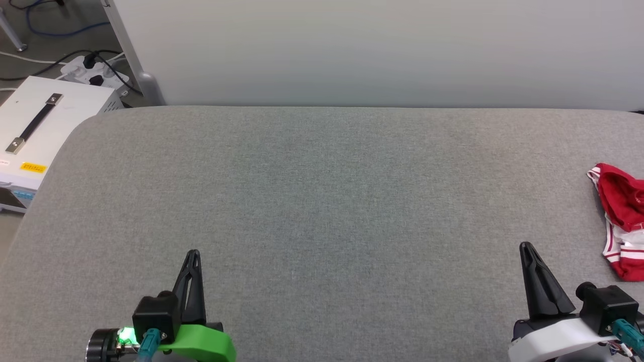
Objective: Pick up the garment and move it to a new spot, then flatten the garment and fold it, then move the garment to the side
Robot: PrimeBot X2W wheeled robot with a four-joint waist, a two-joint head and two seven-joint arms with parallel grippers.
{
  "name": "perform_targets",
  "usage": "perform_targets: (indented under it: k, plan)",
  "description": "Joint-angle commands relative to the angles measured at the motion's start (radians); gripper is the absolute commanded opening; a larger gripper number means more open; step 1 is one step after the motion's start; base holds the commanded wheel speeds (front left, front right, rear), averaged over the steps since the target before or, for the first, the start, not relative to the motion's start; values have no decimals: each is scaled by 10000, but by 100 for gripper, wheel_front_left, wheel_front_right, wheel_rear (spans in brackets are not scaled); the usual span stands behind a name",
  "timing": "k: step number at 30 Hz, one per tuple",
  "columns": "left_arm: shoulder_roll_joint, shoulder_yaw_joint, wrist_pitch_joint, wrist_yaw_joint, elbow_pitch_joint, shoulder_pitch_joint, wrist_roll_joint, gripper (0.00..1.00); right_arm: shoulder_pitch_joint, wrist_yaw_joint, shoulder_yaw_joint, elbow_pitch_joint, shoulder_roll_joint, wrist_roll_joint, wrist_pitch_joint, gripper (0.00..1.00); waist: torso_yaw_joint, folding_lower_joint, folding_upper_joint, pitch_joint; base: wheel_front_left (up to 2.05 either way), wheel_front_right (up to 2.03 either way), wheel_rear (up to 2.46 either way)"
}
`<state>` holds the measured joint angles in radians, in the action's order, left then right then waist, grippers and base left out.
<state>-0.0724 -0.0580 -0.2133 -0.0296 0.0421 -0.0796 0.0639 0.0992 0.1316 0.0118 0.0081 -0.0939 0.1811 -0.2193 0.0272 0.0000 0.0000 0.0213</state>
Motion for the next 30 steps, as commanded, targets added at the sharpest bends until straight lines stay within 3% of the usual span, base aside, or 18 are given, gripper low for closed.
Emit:
perform_targets:
  k: [1, 30]
  plan:
    - [34, 45, 49, 52, -49, 134, -78, 0, -164, -2, -18, -13, 39, -127, 64, 0, -3, 0, 0, -3, 0, 0, 0]
    - [86, 195, 631, 120, -153, 319, -235, 0, -395, -4, -46, -32, 150, -598, 659, 0, -78, 0, 0, -62, 0, 0, 0]
